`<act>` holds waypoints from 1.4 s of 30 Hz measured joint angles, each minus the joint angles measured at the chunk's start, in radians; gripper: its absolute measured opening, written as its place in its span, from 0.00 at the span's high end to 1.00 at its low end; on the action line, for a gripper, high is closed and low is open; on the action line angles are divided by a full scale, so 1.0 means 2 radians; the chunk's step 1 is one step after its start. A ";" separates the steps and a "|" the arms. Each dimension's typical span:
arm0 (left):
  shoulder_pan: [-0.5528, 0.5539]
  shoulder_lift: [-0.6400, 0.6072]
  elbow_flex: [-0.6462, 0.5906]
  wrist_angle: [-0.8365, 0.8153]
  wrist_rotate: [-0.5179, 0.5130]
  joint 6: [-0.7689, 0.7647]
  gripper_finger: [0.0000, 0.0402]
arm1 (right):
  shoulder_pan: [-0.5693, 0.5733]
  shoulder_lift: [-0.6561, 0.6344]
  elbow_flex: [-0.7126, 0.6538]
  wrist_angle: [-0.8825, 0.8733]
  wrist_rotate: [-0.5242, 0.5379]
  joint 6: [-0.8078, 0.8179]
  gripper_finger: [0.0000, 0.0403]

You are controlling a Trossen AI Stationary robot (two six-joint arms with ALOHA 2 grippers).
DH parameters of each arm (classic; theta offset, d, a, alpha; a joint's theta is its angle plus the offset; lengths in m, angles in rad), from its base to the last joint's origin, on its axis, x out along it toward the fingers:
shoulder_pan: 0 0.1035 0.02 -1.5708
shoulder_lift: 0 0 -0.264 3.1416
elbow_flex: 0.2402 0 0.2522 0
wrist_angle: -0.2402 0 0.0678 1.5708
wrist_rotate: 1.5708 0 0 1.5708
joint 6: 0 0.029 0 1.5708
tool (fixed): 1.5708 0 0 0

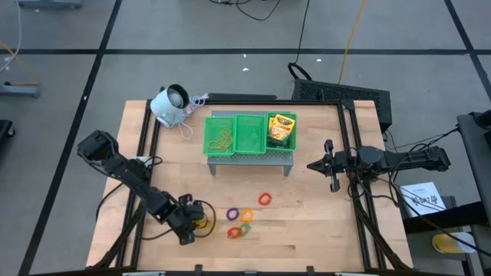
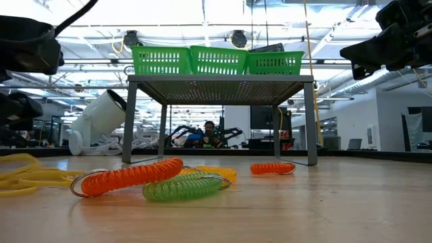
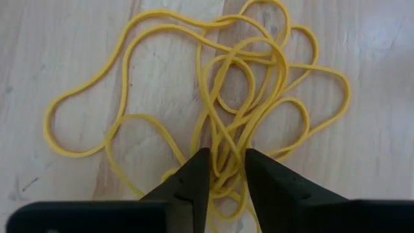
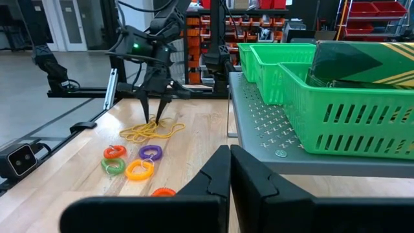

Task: Pick & Place Office Desk Supplies
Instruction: Put the yellow rubber band into the left green basket

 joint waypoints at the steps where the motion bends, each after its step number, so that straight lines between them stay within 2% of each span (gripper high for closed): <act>1: 0.003 0.000 0.000 0.000 0.002 0.001 0.75 | 0.000 0.000 0.000 0.000 0.000 0.000 1.00; 14: 0.050 -0.011 0.000 0.001 0.082 0.007 0.88 | 0.000 0.000 0.000 0.000 0.000 0.000 1.00; 25: 0.073 -0.066 0.000 0.002 0.078 0.050 0.98 | 0.000 0.000 0.000 0.000 0.000 0.000 1.00; 28: 0.077 -0.074 0.000 0.007 0.064 0.050 0.96 | 0.000 0.000 0.000 0.000 0.000 0.000 1.00; 37: 0.081 -0.069 0.000 0.013 -0.025 0.053 0.77 | 0.000 0.000 0.000 0.000 0.000 0.000 1.00; 42: 0.082 -0.069 0.000 0.015 -0.029 0.064 0.69 | 0.000 0.000 0.000 0.000 0.000 0.000 1.00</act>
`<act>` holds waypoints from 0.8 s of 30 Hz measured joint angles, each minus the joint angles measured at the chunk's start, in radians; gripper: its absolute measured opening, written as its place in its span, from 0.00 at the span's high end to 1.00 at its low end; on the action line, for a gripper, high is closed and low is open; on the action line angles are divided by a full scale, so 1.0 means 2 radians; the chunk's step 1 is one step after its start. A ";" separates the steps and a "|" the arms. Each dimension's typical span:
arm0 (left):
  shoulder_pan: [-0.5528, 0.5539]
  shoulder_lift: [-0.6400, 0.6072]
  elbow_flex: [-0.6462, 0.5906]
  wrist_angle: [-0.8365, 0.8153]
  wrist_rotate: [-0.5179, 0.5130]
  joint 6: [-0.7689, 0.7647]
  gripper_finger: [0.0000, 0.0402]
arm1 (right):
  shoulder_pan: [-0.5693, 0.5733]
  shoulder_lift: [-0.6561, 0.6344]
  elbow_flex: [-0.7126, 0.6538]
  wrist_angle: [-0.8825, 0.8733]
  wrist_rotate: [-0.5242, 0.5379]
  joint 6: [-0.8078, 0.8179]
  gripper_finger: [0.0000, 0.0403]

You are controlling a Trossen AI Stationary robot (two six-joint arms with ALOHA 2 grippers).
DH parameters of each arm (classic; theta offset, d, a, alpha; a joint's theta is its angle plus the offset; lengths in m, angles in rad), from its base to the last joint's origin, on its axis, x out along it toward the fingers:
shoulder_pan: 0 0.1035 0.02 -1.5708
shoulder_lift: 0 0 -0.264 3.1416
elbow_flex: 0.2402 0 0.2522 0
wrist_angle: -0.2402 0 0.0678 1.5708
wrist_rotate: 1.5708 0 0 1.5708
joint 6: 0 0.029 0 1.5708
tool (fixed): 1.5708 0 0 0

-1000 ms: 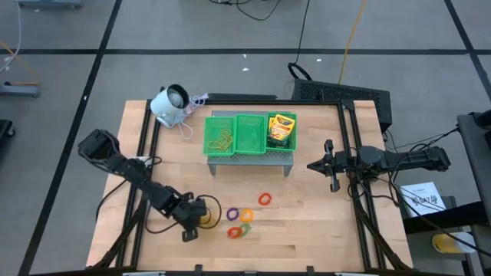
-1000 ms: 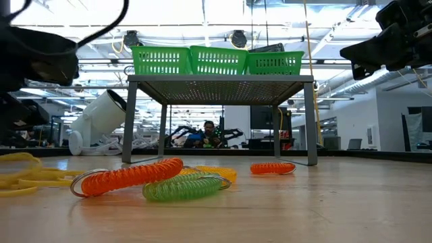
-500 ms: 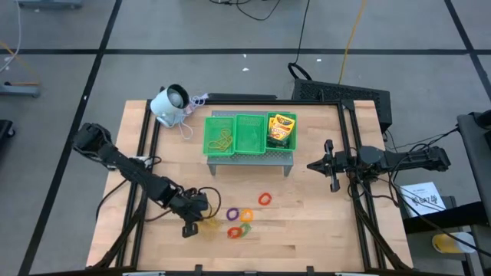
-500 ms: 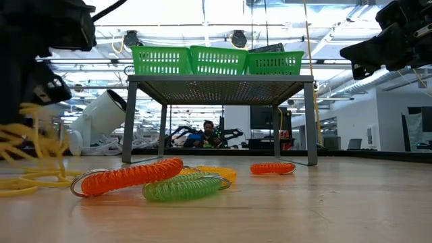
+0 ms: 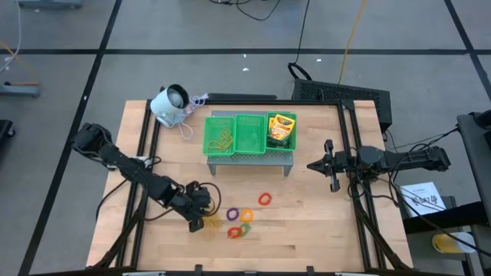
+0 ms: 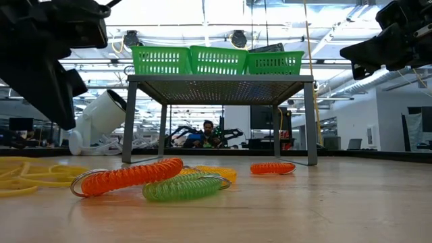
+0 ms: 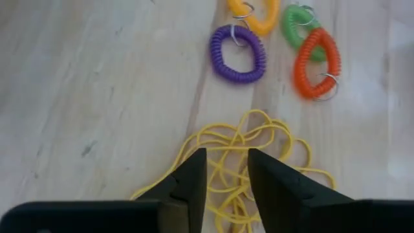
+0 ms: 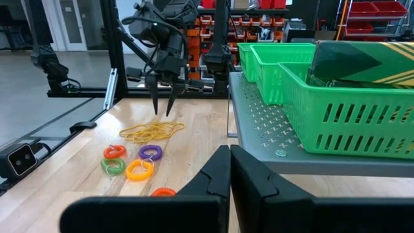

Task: Pick & Place Office Desk Supplies
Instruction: Put the yellow rubber band into the left green basket

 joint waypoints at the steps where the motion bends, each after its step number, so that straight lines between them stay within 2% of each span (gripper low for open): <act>1: 0.000 0.000 0.000 0.000 0.000 0.000 0.68 | 0.000 0.000 0.000 0.000 0.000 0.000 1.00; 13: -0.013 0.000 0.000 0.001 0.000 -0.032 0.64 | 0.000 0.000 0.000 0.000 0.000 0.000 1.00; 17: -0.012 0.013 0.000 0.002 0.001 -0.073 0.64 | 0.000 0.000 0.000 0.000 0.000 0.000 1.00; 24: -0.012 0.051 0.000 0.030 0.006 -0.077 0.64 | 0.000 0.000 0.000 0.000 0.000 0.000 1.00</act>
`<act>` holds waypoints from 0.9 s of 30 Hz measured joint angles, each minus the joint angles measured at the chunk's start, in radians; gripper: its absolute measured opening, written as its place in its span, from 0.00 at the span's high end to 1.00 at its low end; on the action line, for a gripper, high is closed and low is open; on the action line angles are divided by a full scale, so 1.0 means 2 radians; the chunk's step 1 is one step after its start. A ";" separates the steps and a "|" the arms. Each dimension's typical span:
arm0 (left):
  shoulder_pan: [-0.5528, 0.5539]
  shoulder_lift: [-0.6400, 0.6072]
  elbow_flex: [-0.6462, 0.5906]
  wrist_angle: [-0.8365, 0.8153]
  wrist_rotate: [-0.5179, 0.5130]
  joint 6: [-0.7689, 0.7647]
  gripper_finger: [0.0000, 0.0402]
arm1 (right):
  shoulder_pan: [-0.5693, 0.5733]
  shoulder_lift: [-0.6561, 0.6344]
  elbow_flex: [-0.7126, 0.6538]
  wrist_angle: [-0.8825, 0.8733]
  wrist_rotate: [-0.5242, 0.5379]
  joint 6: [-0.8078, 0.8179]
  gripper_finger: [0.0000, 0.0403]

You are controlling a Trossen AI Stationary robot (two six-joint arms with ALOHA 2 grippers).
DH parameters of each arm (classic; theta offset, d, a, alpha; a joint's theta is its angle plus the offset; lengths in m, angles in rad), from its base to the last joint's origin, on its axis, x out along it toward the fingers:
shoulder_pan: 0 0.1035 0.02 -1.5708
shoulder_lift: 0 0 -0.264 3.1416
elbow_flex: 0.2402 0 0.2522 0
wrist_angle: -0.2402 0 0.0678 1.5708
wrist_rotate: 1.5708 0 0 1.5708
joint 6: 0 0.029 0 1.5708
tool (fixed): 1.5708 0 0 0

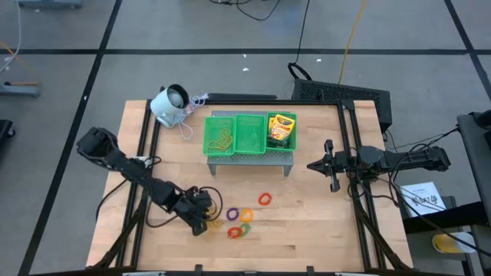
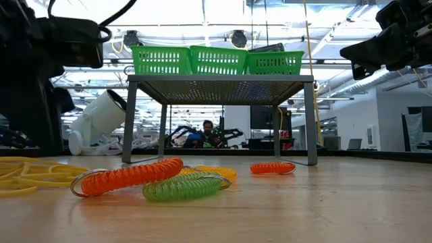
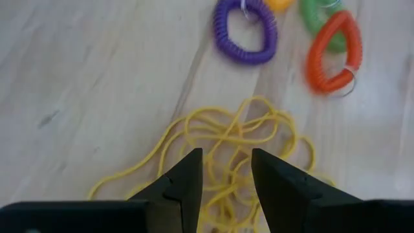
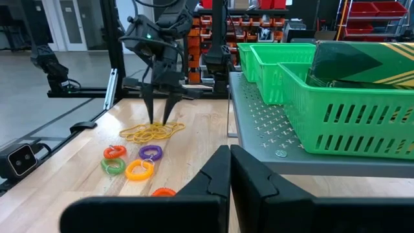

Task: Pick & Place Office Desk Supplies
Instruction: Put the yellow rubber band into the left green basket

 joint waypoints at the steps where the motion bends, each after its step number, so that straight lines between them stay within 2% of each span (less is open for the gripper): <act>1: 0.000 0.003 0.000 0.002 0.000 0.000 0.64 | 0.000 0.000 0.000 0.000 0.000 0.000 1.00; 16: 0.009 0.032 0.000 0.017 0.031 0.001 0.66 | 0.000 0.000 0.000 0.000 0.000 0.000 1.00; 20: 0.011 0.031 0.000 0.014 0.041 0.016 0.74 | 0.000 0.000 0.000 0.000 0.000 0.000 1.00; 27: 0.021 0.031 0.000 0.005 0.047 0.017 0.98 | 0.000 0.000 0.000 0.000 0.000 0.000 1.00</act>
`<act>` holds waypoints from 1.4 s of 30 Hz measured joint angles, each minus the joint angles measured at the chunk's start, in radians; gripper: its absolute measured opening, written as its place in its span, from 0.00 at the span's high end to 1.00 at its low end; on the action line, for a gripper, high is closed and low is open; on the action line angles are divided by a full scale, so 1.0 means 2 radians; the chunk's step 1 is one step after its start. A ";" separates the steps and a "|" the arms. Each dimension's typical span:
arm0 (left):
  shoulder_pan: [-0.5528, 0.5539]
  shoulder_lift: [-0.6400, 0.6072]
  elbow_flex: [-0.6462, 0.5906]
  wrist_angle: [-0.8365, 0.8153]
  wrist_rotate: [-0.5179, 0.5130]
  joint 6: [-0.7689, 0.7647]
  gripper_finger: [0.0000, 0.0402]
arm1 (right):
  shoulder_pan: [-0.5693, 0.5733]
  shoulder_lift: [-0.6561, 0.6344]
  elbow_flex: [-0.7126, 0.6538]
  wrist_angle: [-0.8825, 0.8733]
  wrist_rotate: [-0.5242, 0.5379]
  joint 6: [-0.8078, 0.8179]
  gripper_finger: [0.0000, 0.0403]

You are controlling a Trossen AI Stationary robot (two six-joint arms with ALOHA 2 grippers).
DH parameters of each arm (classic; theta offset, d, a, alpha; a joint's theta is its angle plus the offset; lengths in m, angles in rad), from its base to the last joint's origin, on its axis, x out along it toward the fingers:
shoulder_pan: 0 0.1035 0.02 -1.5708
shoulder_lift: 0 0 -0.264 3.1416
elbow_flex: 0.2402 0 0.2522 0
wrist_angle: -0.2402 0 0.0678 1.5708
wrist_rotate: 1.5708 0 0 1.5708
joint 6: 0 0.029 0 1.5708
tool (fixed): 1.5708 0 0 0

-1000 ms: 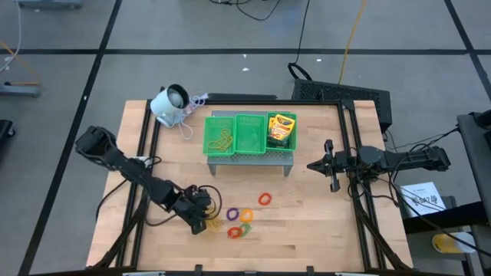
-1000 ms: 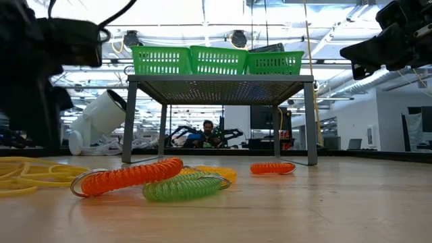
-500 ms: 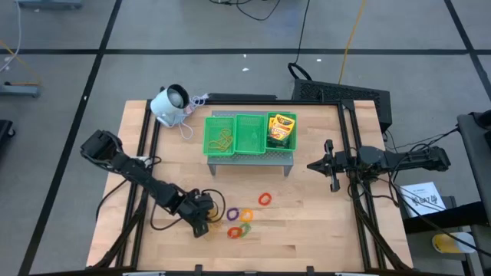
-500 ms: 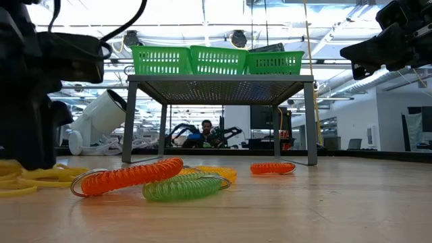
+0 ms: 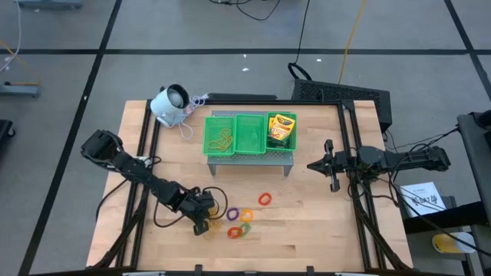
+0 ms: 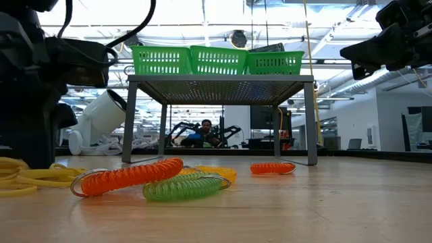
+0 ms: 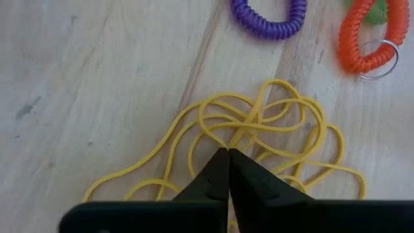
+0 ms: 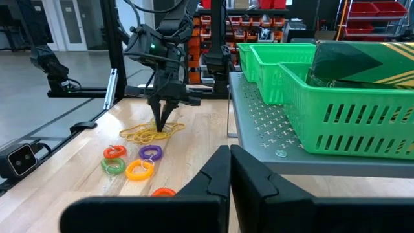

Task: Pick & Place Office Desk Supplies
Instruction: Put the yellow rubber band into the left green basket

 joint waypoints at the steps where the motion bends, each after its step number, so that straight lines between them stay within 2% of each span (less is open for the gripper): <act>1: 0.002 0.000 0.000 0.000 0.001 -0.003 0.98 | 0.000 0.000 0.000 0.000 0.000 0.000 1.00; 7: 0.015 -0.008 0.000 0.004 0.018 0.016 0.99 | 0.000 0.000 0.000 0.000 0.000 0.000 1.00; 10: 0.018 -0.025 0.005 0.004 0.011 0.028 0.98 | 0.000 0.000 0.000 0.000 0.000 0.000 1.00; 32: 0.014 -0.179 0.015 0.024 -0.139 0.140 0.99 | 0.000 0.000 0.000 0.000 0.000 0.000 1.00; 42: 0.014 -0.242 0.040 0.042 -0.184 0.244 0.99 | 0.000 0.000 0.000 0.000 0.000 0.000 1.00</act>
